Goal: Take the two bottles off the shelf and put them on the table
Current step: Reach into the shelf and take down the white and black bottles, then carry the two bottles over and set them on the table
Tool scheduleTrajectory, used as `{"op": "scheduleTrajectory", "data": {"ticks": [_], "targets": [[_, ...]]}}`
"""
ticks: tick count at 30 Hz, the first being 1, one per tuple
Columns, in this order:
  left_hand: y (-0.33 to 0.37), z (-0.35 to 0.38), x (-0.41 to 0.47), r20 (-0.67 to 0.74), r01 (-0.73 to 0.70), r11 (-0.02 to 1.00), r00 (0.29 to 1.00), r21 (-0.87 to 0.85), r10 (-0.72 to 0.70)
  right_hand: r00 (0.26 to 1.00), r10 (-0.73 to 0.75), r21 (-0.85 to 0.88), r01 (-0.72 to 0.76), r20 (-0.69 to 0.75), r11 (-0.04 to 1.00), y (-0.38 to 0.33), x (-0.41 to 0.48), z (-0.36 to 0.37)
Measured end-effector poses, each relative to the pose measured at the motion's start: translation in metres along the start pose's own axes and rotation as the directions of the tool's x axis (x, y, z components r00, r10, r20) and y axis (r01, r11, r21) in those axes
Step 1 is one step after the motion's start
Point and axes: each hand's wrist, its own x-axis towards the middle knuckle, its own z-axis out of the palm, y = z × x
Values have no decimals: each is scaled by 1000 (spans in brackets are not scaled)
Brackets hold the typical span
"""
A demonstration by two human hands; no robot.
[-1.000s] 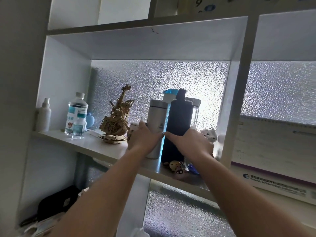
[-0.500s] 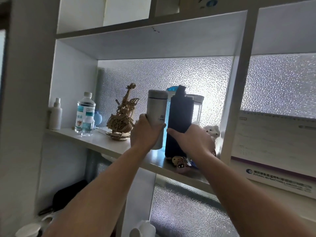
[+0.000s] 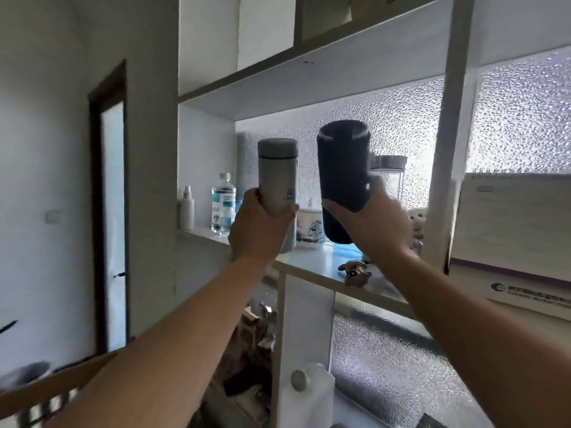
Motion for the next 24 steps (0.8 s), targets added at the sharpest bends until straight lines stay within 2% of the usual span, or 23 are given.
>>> {"op": "scheduleTrajectory", "data": {"ticks": [6,11,15,20,24], "targets": [[13,-60,-16,-226,54,991,974,125,-24,994,-6,204,-18,112,979,-34,-18,0],[17,-114,-40,-342,137,964,938,229,-52,977,-31,397,-56,209,916,-69,-46,9],[12,-163,-71,-396,177,914,918,365,-20,946,-117,520,-62,304,852,-95,-77,18],[4,-220,-127,-508,291,835,861,467,-16,877,-201,629,-138,437,765,-122,-138,39],[-9,-259,-186,-566,411,769,821,489,-79,795,-266,670,-221,544,709,-139,-205,55]]}}
